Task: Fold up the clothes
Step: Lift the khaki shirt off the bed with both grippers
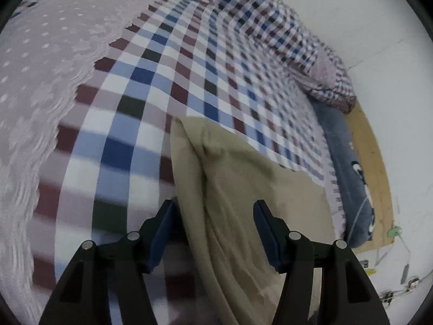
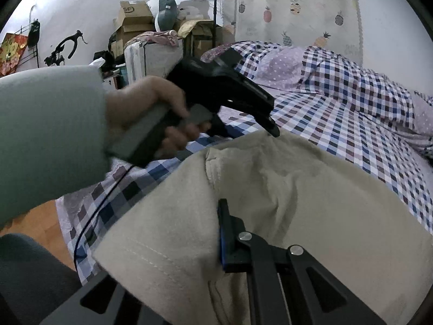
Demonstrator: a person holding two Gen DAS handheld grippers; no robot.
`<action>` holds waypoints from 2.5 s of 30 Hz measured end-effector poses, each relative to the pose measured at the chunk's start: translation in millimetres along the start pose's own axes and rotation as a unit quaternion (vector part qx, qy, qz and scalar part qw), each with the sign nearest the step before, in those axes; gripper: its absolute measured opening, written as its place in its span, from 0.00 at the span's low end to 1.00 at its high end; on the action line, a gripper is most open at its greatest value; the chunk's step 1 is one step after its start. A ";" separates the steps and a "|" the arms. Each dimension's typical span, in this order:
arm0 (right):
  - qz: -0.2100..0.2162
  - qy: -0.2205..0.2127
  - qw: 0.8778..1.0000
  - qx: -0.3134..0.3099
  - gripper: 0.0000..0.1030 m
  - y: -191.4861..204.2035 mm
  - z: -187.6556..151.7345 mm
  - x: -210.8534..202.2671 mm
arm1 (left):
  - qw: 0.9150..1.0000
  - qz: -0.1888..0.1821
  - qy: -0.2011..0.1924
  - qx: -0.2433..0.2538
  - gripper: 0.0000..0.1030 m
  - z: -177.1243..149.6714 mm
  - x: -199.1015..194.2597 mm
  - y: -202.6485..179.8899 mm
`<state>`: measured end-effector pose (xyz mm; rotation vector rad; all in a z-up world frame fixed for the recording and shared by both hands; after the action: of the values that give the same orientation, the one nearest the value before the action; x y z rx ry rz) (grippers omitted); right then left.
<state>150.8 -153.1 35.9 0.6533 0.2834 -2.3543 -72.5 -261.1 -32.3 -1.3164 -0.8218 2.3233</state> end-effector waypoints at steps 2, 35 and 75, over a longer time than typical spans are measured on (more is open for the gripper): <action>0.001 -0.002 1.000 0.003 0.04 -1.2 -0.2 -2.7 | 1.000 -0.003 0.003 0.004 0.60 7.0 6.9 1.4; 0.113 -0.049 0.985 0.120 0.03 55.3 18.0 -66.6 | 0.993 0.017 -0.115 0.021 0.04 13.7 -117.0 -50.9; -0.124 -0.062 0.869 0.475 0.03 -277.6 -172.1 -265.7 | 0.994 0.069 0.025 0.075 0.05 -71.5 253.8 -386.6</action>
<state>206.4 264.3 36.6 0.9264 -0.9764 -2.6900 -134.7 200.1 17.0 -1.3992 -0.5433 2.3940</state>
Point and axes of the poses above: each gripper's, at about its wrist camera, not at the fingertips, and x roughly the way its jaws point, y to its left, z to its top, the point moved 7 cm from there along x, roughly the way its jaws point, and after that the axes turned 7 degrees about -y, right-handed, at the moved point
